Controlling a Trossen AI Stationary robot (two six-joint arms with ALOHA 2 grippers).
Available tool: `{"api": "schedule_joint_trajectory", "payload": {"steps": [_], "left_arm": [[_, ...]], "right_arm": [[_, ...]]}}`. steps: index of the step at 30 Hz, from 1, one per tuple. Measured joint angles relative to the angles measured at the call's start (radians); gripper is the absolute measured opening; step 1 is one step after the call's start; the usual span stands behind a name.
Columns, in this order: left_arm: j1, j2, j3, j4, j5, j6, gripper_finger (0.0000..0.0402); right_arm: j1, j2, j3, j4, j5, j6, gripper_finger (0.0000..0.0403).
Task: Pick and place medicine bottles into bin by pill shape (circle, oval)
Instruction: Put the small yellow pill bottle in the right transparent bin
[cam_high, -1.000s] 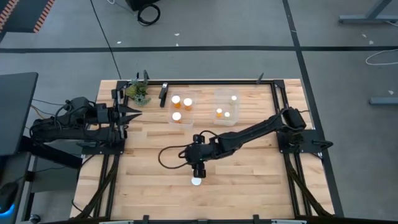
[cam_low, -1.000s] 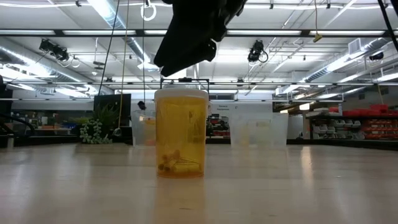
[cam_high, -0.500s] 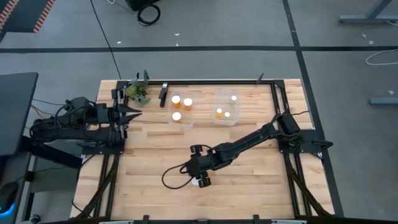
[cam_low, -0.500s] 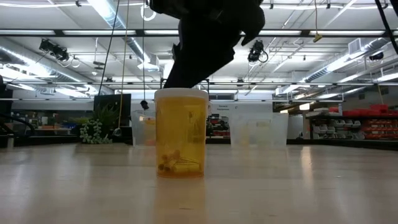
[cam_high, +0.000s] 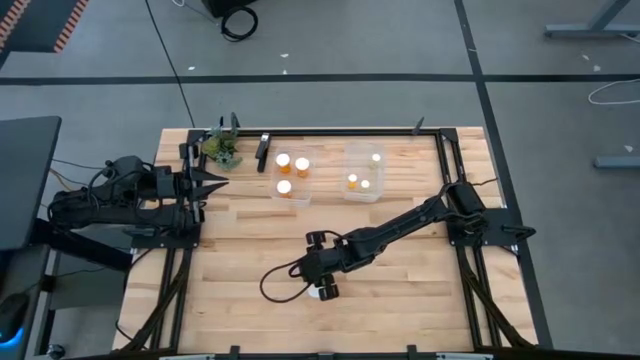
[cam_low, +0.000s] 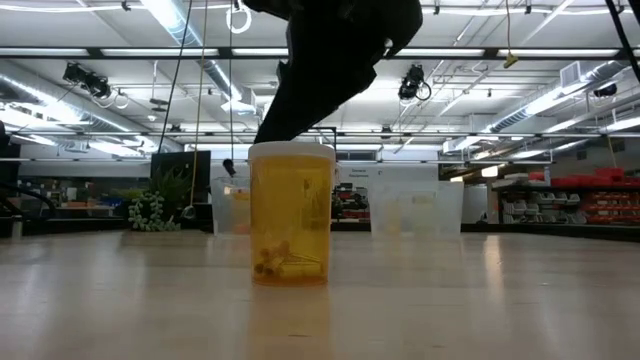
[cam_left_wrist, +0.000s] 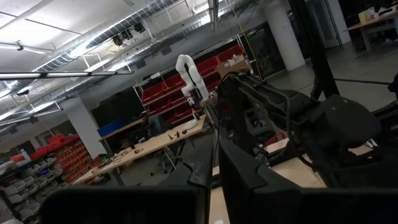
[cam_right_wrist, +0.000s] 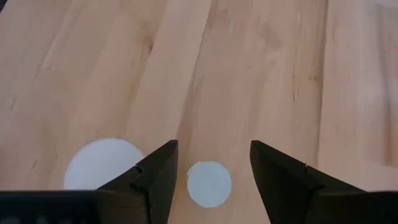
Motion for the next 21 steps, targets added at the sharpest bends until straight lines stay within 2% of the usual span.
{"api": "schedule_joint_trajectory", "payload": {"steps": [10,21], "left_arm": [[0.0,0.0,0.0,0.0,0.0,0.0,0.0026],[0.0,0.0,0.0,0.0,0.0,-0.003,0.0035]], "right_arm": [[0.0,0.0,-0.019,-0.029,0.0,0.001,0.0207],[0.0,0.0,-0.019,-0.031,-0.009,0.019,0.0207]]}}
